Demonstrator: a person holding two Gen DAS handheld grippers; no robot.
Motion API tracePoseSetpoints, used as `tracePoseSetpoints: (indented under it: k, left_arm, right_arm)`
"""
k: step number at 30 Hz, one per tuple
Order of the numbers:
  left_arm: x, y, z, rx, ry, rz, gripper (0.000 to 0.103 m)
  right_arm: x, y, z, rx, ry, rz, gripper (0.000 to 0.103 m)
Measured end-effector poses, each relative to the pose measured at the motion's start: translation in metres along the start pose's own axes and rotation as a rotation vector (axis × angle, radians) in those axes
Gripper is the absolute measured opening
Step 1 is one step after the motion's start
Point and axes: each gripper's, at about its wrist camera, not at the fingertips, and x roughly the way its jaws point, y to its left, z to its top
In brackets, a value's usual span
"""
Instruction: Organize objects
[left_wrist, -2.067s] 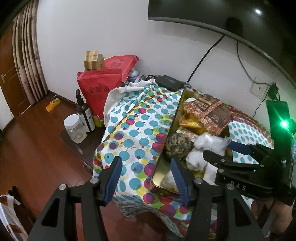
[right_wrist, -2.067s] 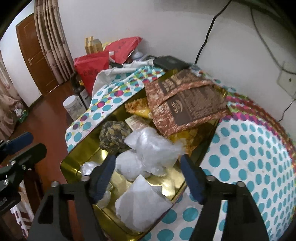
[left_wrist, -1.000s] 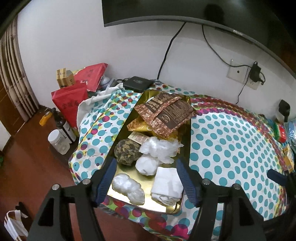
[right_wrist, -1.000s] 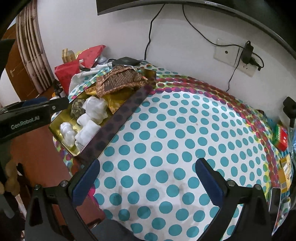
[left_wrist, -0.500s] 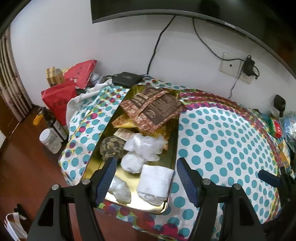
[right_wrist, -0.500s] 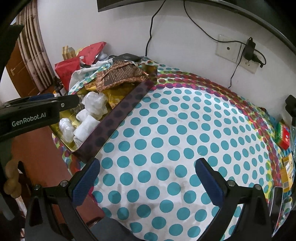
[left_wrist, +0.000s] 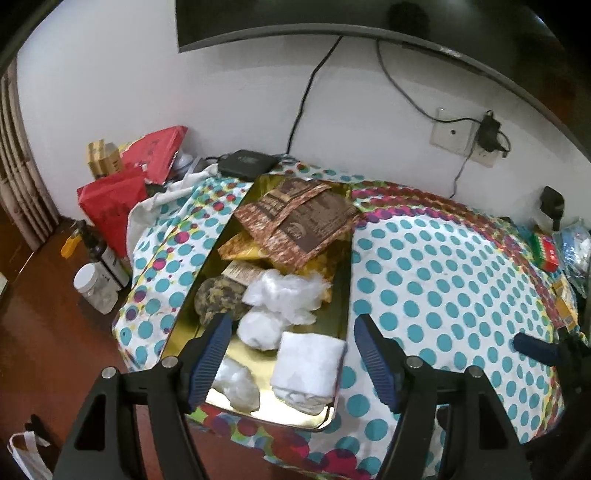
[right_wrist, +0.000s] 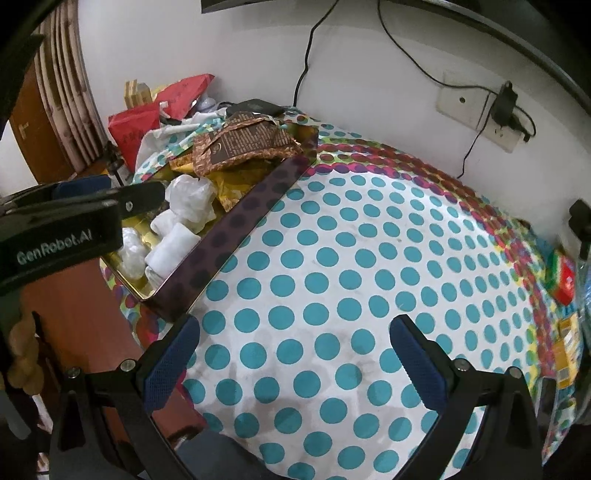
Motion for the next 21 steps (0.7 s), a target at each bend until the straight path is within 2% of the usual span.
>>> tracePoseSetpoints:
  k: [5, 8, 12, 21]
  left_arm:
    - [0.003, 0.009, 0.0, -0.027, 0.036, 0.012, 0.071]
    - [0.002, 0.01, 0.0, -0.022, 0.031, 0.058, 0.071]
    - [0.001, 0.01, -0.001, -0.022, 0.038, 0.036, 0.071]
    - [-0.009, 0.007, 0.001, -0.002, -0.029, 0.051, 0.071]
  right_arm:
    - [-0.01, 0.017, 0.012, -0.06, -0.01, -0.008, 0.103]
    - [-0.016, 0.025, 0.017, -0.088, -0.027, -0.008, 0.103]
    - [-0.019, 0.03, 0.021, -0.102, -0.035, 0.003, 0.103]
    - [-0.019, 0.032, 0.021, -0.107, -0.034, 0.005, 0.103]
